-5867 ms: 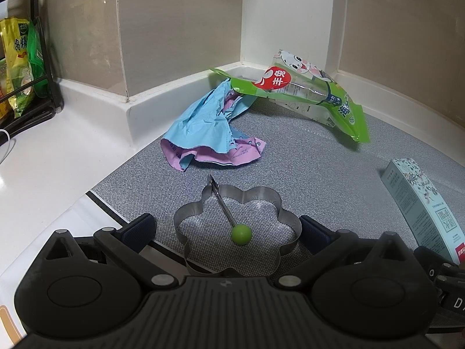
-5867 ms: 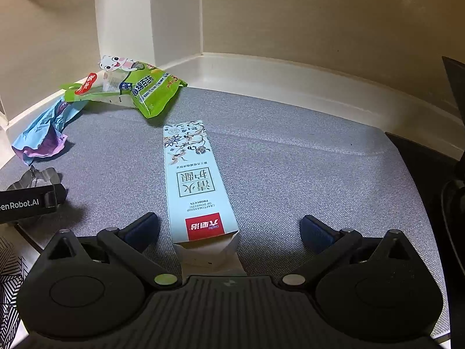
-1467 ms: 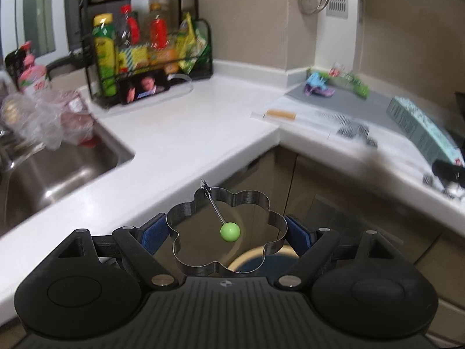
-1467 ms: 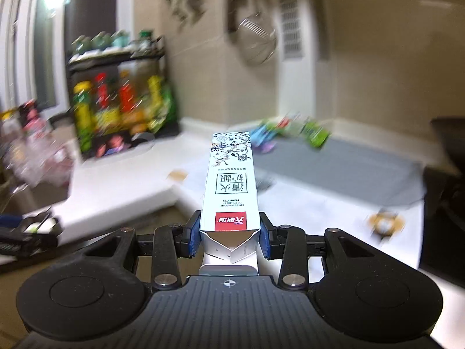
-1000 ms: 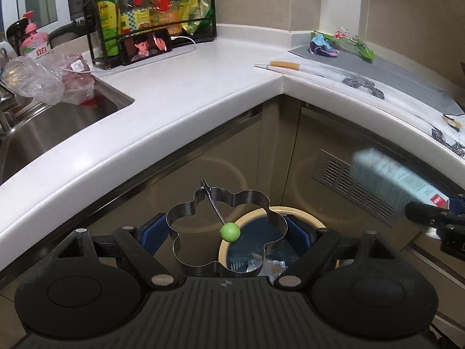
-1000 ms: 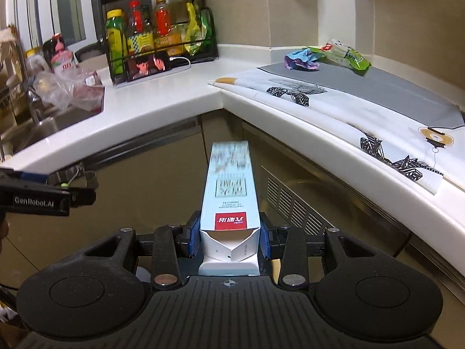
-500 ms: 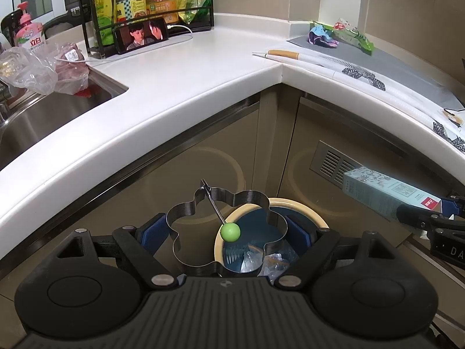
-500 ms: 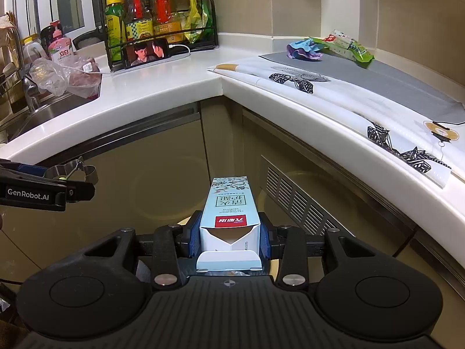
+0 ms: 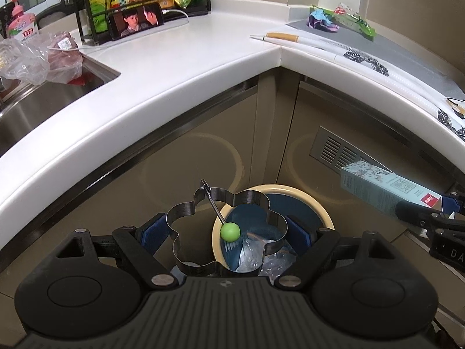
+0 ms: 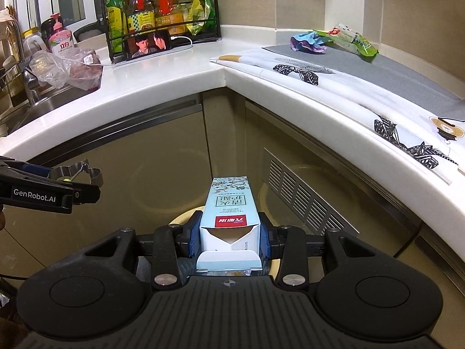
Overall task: Collect trash
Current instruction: 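Lower both grippers over the blue bin and open them, dropping cutter and toothpaste box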
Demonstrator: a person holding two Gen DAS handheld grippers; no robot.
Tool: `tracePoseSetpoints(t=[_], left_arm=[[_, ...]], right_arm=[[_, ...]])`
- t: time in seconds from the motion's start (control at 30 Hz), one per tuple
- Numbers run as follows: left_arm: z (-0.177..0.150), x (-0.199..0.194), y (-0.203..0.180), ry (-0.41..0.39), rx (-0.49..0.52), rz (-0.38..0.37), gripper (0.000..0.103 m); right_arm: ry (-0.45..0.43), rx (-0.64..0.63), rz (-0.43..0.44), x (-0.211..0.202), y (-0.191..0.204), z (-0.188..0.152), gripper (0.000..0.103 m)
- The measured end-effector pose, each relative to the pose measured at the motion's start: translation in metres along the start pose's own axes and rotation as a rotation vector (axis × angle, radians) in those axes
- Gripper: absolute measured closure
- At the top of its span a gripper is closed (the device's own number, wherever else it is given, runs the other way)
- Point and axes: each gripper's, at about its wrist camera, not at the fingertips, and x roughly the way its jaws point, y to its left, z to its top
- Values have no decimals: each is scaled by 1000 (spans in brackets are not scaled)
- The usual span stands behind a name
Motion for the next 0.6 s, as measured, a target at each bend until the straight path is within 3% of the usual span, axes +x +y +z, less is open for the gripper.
tracePoseSetpoints(t=[0.6], left_arm=[[10, 33, -18, 63, 15, -32, 14]], right_arm=[[46, 4, -23, 28, -5, 0, 62]])
